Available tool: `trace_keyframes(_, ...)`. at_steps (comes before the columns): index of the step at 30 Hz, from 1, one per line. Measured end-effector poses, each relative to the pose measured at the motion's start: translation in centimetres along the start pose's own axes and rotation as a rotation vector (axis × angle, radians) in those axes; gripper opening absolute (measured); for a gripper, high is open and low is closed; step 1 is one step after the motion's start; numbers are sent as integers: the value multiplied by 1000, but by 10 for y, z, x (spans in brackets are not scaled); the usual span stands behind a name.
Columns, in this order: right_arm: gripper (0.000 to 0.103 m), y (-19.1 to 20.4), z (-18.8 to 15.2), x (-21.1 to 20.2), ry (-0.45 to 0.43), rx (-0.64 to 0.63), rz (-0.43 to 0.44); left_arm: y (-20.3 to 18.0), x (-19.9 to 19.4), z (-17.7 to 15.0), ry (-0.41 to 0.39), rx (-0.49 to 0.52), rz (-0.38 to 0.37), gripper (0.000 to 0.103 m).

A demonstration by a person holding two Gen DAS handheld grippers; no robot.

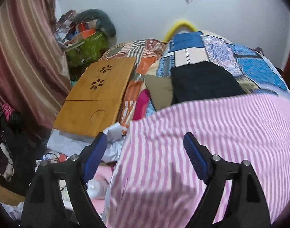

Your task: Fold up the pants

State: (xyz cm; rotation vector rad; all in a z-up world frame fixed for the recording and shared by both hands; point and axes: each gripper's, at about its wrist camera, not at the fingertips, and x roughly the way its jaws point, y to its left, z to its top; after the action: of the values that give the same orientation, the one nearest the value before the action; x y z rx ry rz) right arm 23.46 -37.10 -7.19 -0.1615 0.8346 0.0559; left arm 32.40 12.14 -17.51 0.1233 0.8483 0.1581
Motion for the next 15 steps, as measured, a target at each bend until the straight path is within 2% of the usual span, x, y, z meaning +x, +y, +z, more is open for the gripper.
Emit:
trace_keyframes(4,67,-41,-42,-24,55,87,-110,11,-29,-38,-14,11,12,91)
trace_keyframes(6,67,-64,-76,-29,98,148,-161,21,-37,-58,3,6,30,92)
trace_keyframes(11,67,-84,-140,-9,201,262,-173,52,-43,-108,90,-85,56,92)
trace_keyframes(15,67,-86,-170,21,242,345,-131,71,-46,-141,133,-129,78,91)
